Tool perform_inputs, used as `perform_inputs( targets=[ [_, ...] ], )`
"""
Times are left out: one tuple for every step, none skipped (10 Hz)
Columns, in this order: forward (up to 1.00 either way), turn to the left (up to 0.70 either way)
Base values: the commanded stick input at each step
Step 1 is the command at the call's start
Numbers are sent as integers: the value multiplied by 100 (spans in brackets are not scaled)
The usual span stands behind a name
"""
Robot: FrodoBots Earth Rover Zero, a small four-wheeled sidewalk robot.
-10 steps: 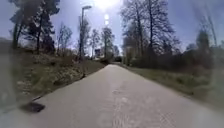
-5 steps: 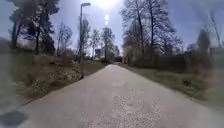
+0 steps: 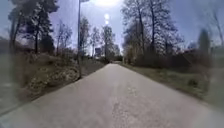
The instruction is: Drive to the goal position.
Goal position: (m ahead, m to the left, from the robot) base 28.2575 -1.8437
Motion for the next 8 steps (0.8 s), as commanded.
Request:
perform_inputs(
  targets=[
    [70, 0],
    [70, 0],
    [70, 0],
    [70, 0],
    [70, 0],
    [70, 0],
    [70, 0],
    [70, 0]
  ],
)
